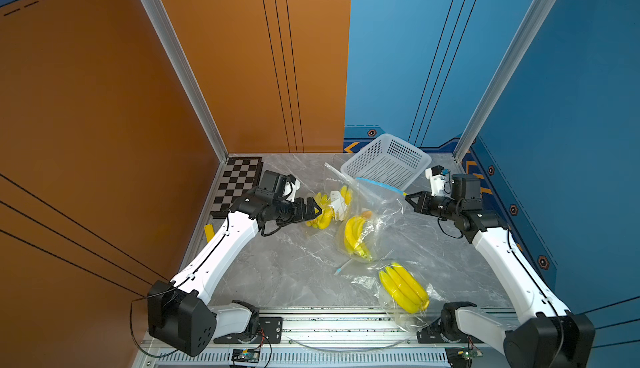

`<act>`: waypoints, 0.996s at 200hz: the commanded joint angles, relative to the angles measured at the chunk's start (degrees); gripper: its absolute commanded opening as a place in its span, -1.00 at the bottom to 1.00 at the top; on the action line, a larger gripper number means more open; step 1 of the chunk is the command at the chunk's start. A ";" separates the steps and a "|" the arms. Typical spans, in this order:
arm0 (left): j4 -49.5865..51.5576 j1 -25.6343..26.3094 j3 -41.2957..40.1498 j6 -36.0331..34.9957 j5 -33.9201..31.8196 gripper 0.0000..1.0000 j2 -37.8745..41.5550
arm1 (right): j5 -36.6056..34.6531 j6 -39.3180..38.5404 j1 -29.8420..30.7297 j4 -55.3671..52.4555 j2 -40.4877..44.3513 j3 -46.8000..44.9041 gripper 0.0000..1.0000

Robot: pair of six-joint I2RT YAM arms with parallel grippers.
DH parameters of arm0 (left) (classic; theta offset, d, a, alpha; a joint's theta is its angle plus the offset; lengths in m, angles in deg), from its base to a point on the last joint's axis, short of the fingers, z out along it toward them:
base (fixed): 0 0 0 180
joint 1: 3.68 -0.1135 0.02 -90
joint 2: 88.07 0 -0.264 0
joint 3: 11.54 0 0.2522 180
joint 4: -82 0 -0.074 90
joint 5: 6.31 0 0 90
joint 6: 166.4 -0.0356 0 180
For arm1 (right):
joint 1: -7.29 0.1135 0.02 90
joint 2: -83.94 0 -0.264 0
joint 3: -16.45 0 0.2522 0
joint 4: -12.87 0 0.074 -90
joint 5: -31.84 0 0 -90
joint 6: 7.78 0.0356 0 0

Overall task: Open the zip-top bag and take out the banana
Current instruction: Pick up the zipper food storage bag at the center of the board.

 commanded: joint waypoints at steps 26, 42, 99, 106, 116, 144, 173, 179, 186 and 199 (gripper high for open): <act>-0.05 1.89 10.23 -9.55 1.65 0.96 3.79 | -6.00 -26.06 14.68 -2.52 5.38 6.68 -1.00; -0.79 3.35 12.59 -13.56 4.03 0.96 4.77 | -4.53 -31.38 17.95 -5.18 4.18 9.45 -1.00; -1.23 6.87 17.95 -25.71 13.36 0.96 5.53 | -1.02 -40.63 22.53 -11.52 -1.28 19.97 -1.00; -1.18 7.72 18.80 -26.39 14.18 0.97 4.89 | -0.04 -40.72 22.59 -11.41 -1.82 20.17 -1.00; -1.18 9.33 19.81 -27.73 15.05 0.96 3.91 | 1.23 -40.72 23.13 -11.39 -2.63 20.21 -1.00; -1.18 16.29 20.10 -36.00 8.90 0.96 2.61 | 1.75 -42.91 25.99 -11.18 -2.85 18.73 -1.00; -1.18 18.30 23.13 -39.35 8.29 0.96 0.81 | -0.13 -43.15 27.82 -9.59 -1.19 20.91 -1.00; -1.18 18.47 24.20 -39.57 8.29 0.96 0.39 | -0.22 -43.24 27.57 -9.67 -1.05 21.79 -1.00; -1.18 18.64 25.44 -39.59 7.79 0.96 -0.14 | -0.03 -43.21 27.31 -9.67 -1.01 23.26 -1.00; -1.20 18.90 27.35 -40.00 7.41 0.97 -0.70 | 0.85 -43.04 26.92 -9.67 -0.92 25.05 -1.00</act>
